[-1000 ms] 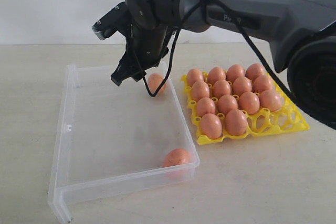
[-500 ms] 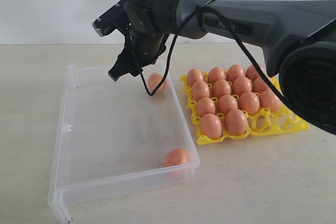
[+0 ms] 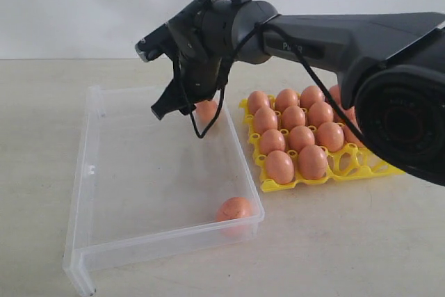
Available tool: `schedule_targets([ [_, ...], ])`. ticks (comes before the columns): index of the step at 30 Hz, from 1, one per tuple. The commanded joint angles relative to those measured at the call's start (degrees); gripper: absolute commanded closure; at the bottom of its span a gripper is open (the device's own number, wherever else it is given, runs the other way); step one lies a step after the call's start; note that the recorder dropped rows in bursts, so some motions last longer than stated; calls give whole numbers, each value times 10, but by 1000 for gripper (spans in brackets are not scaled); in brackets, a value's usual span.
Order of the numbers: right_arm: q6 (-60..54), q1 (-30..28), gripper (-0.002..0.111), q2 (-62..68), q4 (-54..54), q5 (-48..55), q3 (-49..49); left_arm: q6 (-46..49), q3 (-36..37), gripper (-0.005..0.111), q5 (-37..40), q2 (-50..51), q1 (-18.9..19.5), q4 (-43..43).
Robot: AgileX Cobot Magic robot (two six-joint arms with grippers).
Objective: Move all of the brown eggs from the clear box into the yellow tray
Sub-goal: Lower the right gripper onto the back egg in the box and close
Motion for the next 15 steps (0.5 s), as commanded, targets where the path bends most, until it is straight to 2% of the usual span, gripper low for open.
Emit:
schedule_targets([
  [1, 0, -9, 56, 11, -2, 13, -3, -3, 2, 105, -2, 0, -2, -1],
  [15, 31, -12, 56, 42, -26, -44, -3, -3, 2, 105, -2, 0, -2, -1],
])
